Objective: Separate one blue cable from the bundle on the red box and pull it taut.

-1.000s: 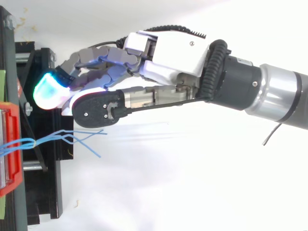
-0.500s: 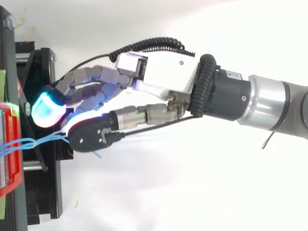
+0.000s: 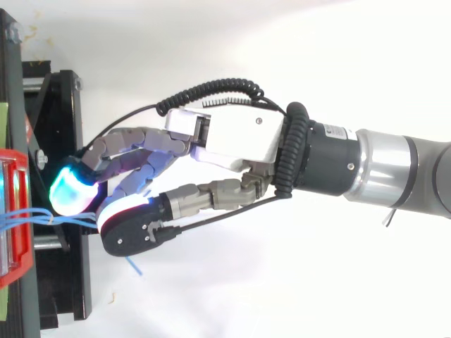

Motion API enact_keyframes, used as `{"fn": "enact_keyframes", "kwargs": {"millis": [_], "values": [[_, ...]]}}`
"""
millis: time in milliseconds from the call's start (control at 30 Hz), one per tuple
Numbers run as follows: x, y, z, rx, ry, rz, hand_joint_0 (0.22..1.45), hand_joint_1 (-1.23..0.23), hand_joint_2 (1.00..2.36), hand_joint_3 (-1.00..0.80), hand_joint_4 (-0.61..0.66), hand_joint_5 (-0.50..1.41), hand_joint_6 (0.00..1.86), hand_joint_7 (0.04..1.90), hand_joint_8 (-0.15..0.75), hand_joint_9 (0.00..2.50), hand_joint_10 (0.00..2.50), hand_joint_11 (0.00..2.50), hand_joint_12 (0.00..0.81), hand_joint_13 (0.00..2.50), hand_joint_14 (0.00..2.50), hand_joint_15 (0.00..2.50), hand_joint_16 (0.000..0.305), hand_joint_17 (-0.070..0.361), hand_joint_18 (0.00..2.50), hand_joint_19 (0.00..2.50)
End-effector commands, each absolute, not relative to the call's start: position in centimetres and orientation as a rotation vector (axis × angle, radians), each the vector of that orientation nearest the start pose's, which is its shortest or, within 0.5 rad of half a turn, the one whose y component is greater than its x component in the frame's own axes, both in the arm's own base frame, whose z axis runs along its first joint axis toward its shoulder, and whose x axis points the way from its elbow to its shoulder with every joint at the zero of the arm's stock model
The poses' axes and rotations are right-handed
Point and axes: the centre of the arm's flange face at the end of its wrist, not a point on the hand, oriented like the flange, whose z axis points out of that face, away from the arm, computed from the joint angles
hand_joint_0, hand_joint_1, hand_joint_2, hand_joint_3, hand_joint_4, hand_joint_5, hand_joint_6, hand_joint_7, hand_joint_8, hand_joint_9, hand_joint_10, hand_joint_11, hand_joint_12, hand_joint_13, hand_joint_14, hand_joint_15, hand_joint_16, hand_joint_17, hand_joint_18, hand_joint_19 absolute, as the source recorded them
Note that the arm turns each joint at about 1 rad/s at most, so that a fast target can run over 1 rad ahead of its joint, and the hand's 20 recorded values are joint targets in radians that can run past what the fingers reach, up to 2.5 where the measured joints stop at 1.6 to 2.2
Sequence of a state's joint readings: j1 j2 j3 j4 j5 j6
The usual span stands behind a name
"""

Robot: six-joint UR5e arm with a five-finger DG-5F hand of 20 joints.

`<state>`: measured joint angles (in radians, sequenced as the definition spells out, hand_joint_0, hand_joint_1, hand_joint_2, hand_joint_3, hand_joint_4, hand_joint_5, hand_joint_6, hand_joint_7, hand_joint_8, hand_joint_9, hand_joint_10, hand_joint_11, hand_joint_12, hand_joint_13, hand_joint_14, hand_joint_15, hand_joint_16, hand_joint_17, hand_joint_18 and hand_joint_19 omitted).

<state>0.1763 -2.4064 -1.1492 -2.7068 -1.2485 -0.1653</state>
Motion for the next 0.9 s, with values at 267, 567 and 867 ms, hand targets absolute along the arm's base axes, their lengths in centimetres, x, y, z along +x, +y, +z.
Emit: {"fn": "enact_keyframes", "kwargs": {"millis": [267,567,867], "values": [[79.3,-1.8,20.5,1.116,1.203,0.958,0.59,-0.54,1.00,-0.45,0.25,-0.12,0.50,0.78,0.210,0.99,0.01,0.30,0.262,0.57,0.01,0.16,0.030,0.067,0.06,0.13],[79.2,-1.8,21.3,1.145,1.228,0.948,0.60,-0.56,1.00,-0.44,0.27,-0.11,0.50,0.82,0.209,1.00,0.01,0.32,0.262,0.58,0.01,0.17,0.029,0.066,0.07,0.13],[79.2,-1.7,22.1,1.172,1.254,0.944,0.60,-0.55,1.01,-0.44,0.27,-0.10,0.50,0.83,0.207,1.01,0.01,0.33,0.264,0.58,0.01,0.18,0.029,0.066,0.07,0.13]]}}
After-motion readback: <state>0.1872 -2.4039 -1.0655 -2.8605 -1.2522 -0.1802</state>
